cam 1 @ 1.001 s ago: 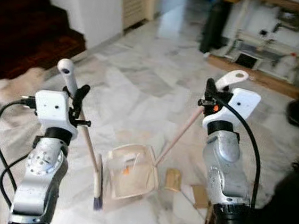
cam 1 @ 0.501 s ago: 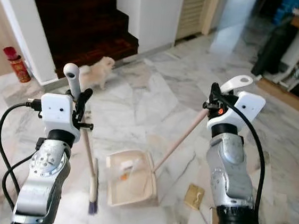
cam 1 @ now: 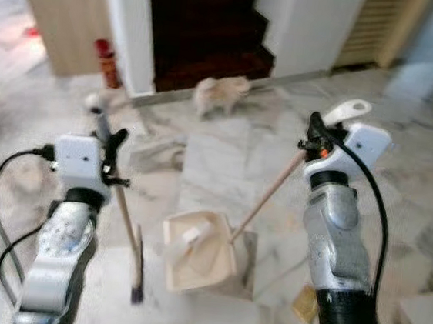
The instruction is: Sweep floor
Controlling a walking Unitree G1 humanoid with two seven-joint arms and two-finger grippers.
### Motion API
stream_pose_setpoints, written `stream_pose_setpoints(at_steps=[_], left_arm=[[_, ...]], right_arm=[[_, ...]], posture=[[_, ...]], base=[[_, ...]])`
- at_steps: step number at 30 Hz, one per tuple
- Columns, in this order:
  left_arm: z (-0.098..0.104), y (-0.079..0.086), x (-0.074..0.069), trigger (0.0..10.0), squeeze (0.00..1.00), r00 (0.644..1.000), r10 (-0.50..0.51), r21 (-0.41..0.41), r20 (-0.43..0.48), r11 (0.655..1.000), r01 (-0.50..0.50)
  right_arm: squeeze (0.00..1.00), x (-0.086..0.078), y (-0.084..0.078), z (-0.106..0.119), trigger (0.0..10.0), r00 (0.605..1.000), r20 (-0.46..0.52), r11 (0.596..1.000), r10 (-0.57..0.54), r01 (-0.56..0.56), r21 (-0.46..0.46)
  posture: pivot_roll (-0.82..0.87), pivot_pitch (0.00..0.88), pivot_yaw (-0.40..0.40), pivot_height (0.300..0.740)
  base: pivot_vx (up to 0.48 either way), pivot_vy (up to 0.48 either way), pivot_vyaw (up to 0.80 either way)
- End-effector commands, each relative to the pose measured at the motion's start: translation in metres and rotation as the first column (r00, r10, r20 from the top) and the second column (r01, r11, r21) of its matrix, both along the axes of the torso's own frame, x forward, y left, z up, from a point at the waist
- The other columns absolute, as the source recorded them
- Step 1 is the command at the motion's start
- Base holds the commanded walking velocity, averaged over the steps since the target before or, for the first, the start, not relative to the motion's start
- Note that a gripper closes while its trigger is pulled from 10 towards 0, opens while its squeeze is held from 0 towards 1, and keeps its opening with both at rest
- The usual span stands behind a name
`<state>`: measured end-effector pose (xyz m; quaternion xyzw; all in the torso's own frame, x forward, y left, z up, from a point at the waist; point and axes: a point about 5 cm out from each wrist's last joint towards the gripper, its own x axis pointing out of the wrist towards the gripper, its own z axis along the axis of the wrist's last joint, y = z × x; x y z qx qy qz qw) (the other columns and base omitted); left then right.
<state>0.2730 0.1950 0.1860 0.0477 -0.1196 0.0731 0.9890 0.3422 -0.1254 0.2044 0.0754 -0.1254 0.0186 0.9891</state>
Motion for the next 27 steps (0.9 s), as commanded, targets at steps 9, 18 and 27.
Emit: stream_pose_setpoints(at_steps=[9, 18, 27], left_arm=[[0.015, -0.008, -0.002, 10.0, 0.00, 0.998, -0.019, 0.033, 0.053, 0.999, 0.017], [0.018, -0.011, -0.002, 10.0, 0.00, 0.998, -0.023, 0.051, 0.062, 0.998, 0.020], [0.019, -0.010, -0.003, 10.0, 0.00, 0.998, -0.028, 0.044, 0.062, 0.999, 0.025]], right_arm=[[0.00, 0.003, -0.009, -0.010, 10.0, 0.992, -0.128, 0.989, -0.016, 0.034, 0.141], [0.00, 0.005, -0.009, -0.012, 10.0, 0.982, -0.190, 0.970, 0.019, 0.028, 0.242], [0.00, 0.006, -0.007, -0.009, 10.0, 0.983, -0.180, 0.969, 0.034, 0.011, 0.245]], posture=[[-0.02, 0.163, -0.053, 0.740], [-0.02, 0.179, -0.054, 0.740], [-0.01, 0.184, -0.053, 0.740]], base=[[0.000, 0.000, 0.00], [0.000, 0.000, 0.00], [0.000, 0.000, 0.00]])
